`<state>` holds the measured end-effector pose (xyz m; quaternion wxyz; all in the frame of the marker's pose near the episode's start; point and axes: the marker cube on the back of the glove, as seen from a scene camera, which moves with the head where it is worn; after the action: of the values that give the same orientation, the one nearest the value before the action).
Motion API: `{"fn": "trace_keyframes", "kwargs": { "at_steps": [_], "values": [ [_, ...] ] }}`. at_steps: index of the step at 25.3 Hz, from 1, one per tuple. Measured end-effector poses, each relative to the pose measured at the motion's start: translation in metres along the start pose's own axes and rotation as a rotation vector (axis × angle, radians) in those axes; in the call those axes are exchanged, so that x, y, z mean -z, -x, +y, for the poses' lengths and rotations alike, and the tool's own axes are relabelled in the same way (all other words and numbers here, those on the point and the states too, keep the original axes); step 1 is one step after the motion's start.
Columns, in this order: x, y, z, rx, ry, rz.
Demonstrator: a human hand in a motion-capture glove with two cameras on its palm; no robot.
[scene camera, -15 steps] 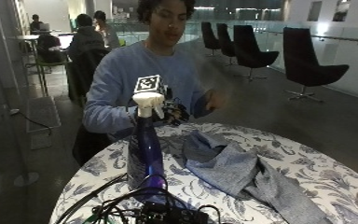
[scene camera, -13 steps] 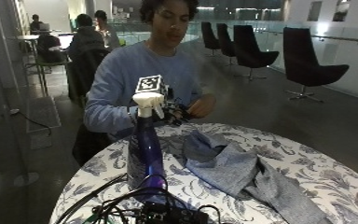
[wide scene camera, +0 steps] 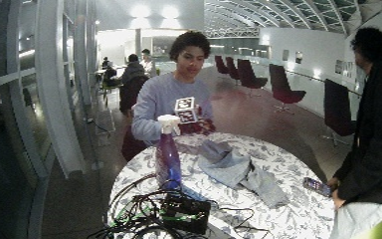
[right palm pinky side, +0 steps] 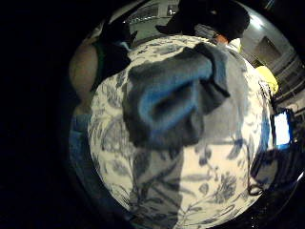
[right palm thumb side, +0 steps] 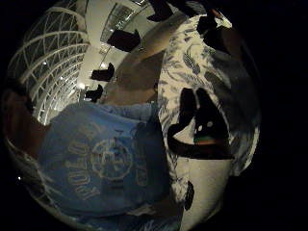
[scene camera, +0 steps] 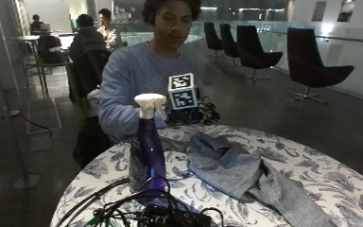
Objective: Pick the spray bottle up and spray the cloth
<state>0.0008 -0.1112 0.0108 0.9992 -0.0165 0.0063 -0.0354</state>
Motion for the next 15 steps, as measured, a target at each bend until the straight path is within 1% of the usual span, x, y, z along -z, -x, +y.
{"fn": "trace_keyframes", "kwargs": {
  "at_steps": [4, 8, 12, 15],
  "values": [
    [-0.017, -0.008, -0.066, 0.000, 0.057, 0.052],
    [-0.035, -0.019, -0.110, -0.037, 0.112, 0.114],
    [-0.040, -0.027, -0.131, -0.068, 0.129, 0.125],
    [-0.036, -0.029, -0.128, -0.076, 0.125, 0.137]
  ]
}}
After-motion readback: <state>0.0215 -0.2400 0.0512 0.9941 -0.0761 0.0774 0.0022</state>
